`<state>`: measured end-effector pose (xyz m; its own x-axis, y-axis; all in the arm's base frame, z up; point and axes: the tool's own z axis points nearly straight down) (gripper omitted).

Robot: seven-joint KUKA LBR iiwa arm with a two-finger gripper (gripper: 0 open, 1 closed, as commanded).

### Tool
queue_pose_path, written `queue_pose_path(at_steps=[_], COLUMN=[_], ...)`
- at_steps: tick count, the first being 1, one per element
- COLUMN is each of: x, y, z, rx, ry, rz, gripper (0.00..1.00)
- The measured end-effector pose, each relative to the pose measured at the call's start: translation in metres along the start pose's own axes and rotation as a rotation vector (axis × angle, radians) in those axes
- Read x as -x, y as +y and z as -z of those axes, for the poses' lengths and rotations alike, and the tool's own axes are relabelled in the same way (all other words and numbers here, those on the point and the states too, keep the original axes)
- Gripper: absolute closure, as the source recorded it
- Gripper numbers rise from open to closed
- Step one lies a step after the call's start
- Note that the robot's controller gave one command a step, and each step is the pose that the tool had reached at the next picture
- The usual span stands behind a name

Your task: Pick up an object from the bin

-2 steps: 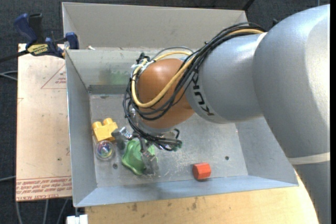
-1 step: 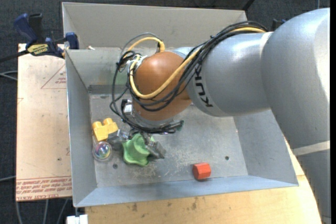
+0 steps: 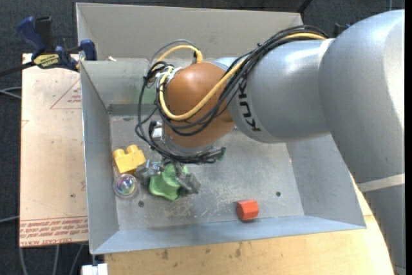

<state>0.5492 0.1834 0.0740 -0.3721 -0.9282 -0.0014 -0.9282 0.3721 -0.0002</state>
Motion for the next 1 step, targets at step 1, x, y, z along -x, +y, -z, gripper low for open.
queue_pose_path(at_steps=[1], x=[-0.0045], y=[0.0025], z=[0.1334], rx=[-0.007], ry=[-0.007], rz=[-0.065], gripper=[1.00])
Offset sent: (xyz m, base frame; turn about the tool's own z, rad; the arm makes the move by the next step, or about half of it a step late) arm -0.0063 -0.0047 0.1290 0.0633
